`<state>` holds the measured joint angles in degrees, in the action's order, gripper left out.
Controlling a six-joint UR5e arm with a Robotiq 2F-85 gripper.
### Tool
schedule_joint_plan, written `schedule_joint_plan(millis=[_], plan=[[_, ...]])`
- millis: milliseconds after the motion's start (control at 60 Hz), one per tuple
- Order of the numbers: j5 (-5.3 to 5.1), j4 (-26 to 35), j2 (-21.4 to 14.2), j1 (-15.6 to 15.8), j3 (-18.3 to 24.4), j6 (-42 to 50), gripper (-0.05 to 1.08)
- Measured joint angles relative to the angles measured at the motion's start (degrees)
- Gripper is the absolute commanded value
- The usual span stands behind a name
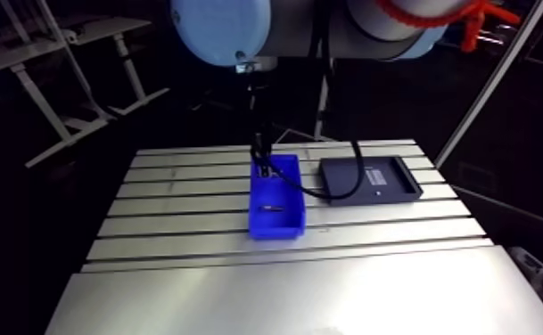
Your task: Pick up the M10 bolt from the tray and put it into the blue bin.
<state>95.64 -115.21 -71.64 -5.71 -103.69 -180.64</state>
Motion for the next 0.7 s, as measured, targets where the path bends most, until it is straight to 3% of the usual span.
schedule_joint_plan(millis=[500,700], plan=[[0.16,-1.7,2.8,0.1,-0.6,1.3,1.02],[1.26,-2.9,3.7,0.0,-0.9,1.4,1.01]])
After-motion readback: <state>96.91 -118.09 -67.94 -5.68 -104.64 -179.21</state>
